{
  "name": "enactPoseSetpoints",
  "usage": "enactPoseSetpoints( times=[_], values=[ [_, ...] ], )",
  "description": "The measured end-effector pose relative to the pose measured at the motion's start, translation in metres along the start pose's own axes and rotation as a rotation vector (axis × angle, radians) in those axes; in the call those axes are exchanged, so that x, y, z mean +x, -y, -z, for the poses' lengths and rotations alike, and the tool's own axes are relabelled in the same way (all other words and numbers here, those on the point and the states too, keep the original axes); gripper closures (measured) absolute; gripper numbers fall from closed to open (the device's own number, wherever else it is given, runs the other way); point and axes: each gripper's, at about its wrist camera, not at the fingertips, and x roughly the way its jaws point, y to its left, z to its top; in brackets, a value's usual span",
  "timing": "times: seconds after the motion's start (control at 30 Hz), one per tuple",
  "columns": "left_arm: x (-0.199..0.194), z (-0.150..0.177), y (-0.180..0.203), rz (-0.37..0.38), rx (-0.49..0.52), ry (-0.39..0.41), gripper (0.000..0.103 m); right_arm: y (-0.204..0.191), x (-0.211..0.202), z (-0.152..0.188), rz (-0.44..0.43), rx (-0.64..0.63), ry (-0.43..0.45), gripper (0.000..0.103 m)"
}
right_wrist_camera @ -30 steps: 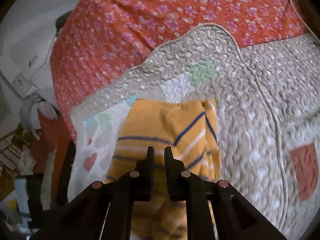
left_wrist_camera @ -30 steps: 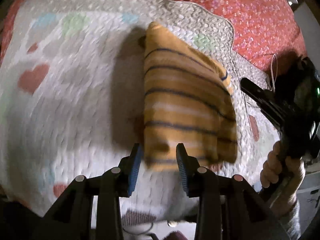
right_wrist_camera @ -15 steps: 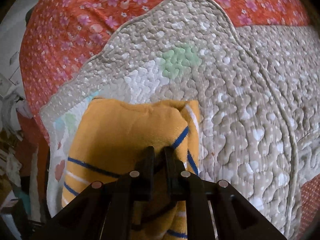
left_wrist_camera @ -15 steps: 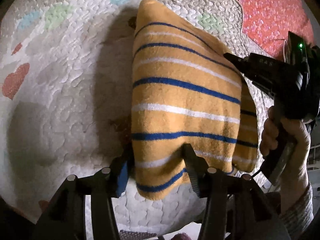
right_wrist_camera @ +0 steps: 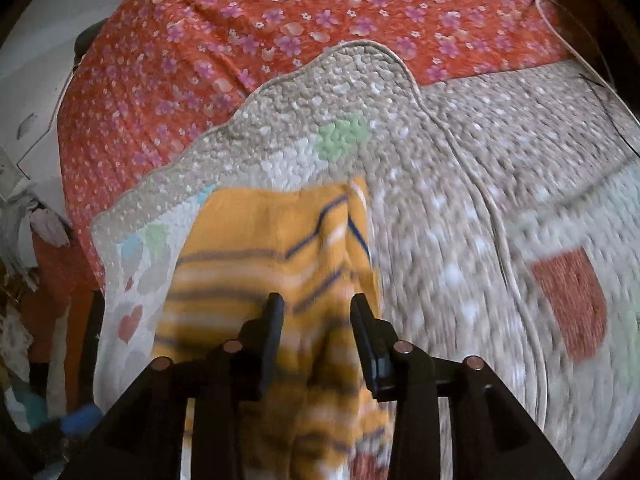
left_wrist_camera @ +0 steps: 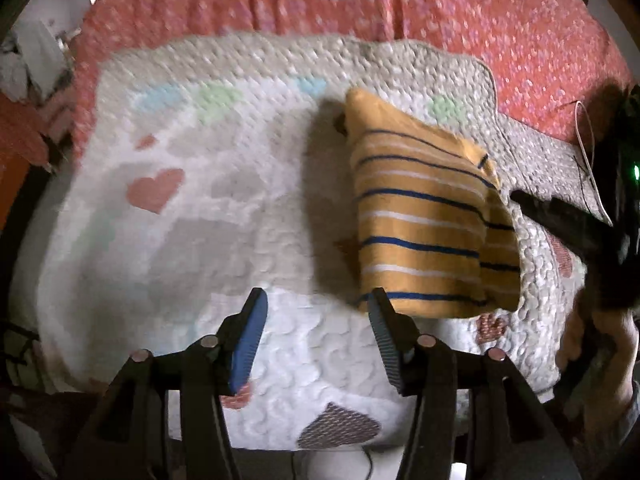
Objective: Fold small clothes
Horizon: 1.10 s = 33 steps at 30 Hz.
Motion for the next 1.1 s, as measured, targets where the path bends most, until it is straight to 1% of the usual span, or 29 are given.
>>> enactPoseSetpoints(
  times=[0.1,0.2,0.43,0.6,0.73,0.9,0.97,1.0,1.1],
  values=[
    [-0.011,0.006,-0.007,-0.003,-0.005,0.024,0.046,-0.01,-0.004,0.024,0.023,-0.06,-0.033,0.061],
    [-0.021,0.015,-0.013,-0.011,0.002,0.032,0.046,-0.02,-0.009,0.04,0.055,-0.102,-0.035,0.061],
    [-0.031,0.028,-0.014,-0.021,0.001,0.047,0.044,-0.027,-0.014,0.053,0.075,-0.103,-0.032,0.057],
    [-0.032,0.03,-0.014,-0.029,-0.001,0.05,0.04,-0.038,-0.013,0.06,0.095,-0.17,-0.03,0.054],
    [-0.028,0.031,-0.011,-0.032,0.002,0.037,0.04,-0.041,-0.013,0.062,0.1,-0.199,-0.025,0.052],
    [-0.018,0.032,-0.009,-0.025,0.006,0.012,0.04,-0.037,-0.012,0.06,0.091,-0.163,-0.027,0.052],
    [-0.009,0.03,-0.013,0.01,-0.013,-0.016,0.04,-0.029,-0.011,0.055,0.083,-0.123,-0.027,0.051],
    [-0.004,0.028,-0.016,0.03,-0.026,-0.031,0.04,-0.022,-0.011,0.053,0.079,-0.09,-0.023,0.049],
    [0.013,0.016,-0.027,0.107,-0.084,-0.074,0.04,0.008,-0.011,0.045,0.032,0.065,-0.011,0.042]
  ],
)
